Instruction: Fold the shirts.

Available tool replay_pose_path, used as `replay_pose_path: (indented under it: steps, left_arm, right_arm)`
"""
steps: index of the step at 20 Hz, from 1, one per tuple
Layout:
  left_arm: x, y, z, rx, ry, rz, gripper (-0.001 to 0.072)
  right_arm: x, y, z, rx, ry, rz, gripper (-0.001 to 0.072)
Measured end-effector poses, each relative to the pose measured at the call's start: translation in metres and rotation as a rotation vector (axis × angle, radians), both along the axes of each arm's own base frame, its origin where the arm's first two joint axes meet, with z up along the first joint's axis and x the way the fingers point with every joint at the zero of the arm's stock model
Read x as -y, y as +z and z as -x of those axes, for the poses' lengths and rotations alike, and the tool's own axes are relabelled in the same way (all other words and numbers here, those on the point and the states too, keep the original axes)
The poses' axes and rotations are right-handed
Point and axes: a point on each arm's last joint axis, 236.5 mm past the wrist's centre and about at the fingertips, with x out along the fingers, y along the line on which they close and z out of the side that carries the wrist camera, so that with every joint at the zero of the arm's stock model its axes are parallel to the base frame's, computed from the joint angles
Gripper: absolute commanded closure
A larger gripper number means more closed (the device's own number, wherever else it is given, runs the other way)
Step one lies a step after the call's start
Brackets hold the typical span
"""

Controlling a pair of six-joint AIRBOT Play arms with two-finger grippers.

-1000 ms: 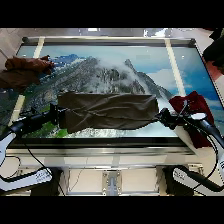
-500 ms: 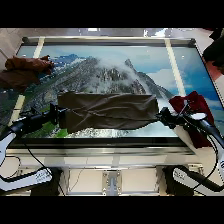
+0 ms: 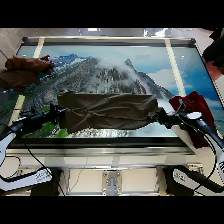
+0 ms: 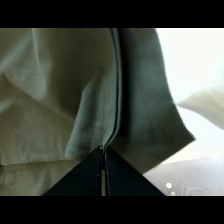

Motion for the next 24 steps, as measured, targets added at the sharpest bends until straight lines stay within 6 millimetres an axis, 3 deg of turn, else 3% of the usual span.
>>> replay_pose_path:
  steps: [4,6,8,10,13,16,18,21,24]
  left_arm:
    - [-0.001,0.003,-0.001,0.007,0.003,0.004,0.0693]
    - [-0.006,0.02,-0.006,0.061,-0.003,-0.003,0.0693]
    - [-0.015,0.055,-0.012,0.166,-0.018,-0.02,0.0693]
    - [-0.029,0.115,-0.016,0.325,-0.021,-0.05,0.0694]
    - [-0.054,0.242,-0.003,0.638,0.014,-0.165,0.0694]
    - [-0.059,0.365,0.036,0.911,0.061,-0.358,0.0694]
    - [-0.041,0.436,0.064,1.055,0.054,-0.459,0.0695]
    - [0.002,0.51,0.096,1.211,-0.037,-0.561,0.0694]
    - [0.032,0.55,0.114,1.262,-0.122,-0.709,0.0696]
  right_arm:
    - [-0.002,0.01,-0.014,0.054,0.006,0.031,0.0703]
    - [-0.002,0.033,-0.028,0.123,0.033,0.048,0.0703]
    - [-0.004,0.073,-0.041,0.221,0.094,0.082,0.0702]
    - [-0.005,0.128,-0.047,0.344,0.178,0.153,0.0702]
    - [-0.006,0.238,-0.034,0.575,0.278,0.299,0.0703]
    - [-0.009,0.358,0.005,0.85,0.29,0.442,0.0704]
    - [-0.011,0.433,0.042,1.027,0.273,0.533,0.0705]
    - [-0.008,0.517,0.093,1.219,0.222,0.677,0.0705]
    - [0.0,0.577,0.133,1.342,0.153,0.8,0.0705]
